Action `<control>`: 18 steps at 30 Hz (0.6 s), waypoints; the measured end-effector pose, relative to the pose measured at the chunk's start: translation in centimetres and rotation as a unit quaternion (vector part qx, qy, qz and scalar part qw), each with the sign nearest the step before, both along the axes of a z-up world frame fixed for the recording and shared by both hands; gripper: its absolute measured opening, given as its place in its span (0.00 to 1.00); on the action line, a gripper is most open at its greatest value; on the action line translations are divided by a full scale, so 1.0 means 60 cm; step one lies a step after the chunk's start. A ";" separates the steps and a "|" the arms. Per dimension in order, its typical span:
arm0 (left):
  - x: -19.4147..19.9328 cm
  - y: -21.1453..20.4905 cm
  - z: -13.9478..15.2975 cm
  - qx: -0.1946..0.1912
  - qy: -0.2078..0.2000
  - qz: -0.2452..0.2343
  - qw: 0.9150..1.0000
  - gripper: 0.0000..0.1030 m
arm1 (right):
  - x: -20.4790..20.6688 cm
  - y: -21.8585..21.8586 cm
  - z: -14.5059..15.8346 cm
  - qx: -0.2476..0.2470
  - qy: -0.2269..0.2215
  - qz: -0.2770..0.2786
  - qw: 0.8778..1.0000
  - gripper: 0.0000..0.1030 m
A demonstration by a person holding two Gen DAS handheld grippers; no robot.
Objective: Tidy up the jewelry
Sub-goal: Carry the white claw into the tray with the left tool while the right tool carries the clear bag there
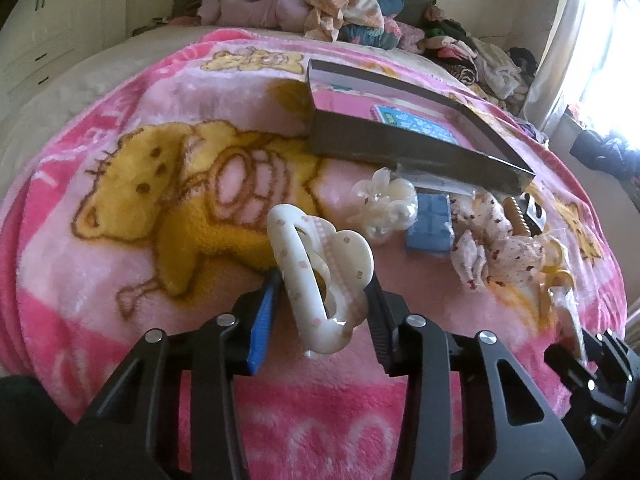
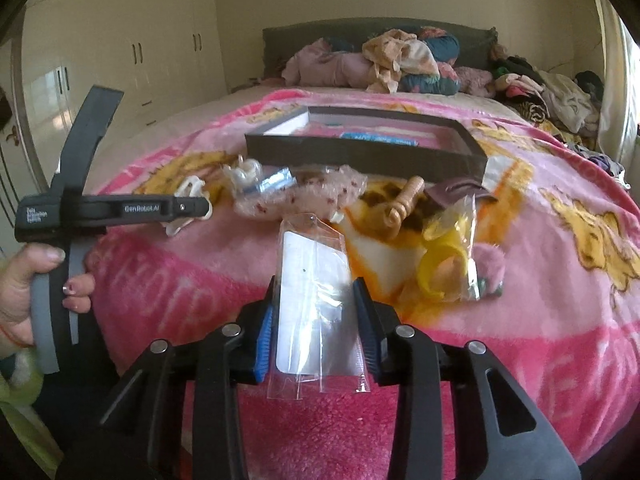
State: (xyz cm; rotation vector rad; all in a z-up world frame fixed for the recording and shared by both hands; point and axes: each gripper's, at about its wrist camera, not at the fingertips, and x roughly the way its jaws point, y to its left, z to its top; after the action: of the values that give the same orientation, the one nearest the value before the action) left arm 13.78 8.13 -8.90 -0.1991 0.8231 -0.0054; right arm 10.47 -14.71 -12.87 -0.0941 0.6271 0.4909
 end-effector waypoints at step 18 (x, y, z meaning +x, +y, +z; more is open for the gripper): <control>0.056 -0.103 0.103 0.004 -0.064 -0.065 0.996 0.30 | 0.061 -0.093 0.076 0.035 -0.021 -0.063 0.997 0.33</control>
State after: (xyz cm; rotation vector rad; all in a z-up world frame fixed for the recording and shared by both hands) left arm 17.15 1.96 -2.69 -0.1356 0.7065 -0.1351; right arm 14.14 -20.28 -8.33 0.0011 0.5699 0.3879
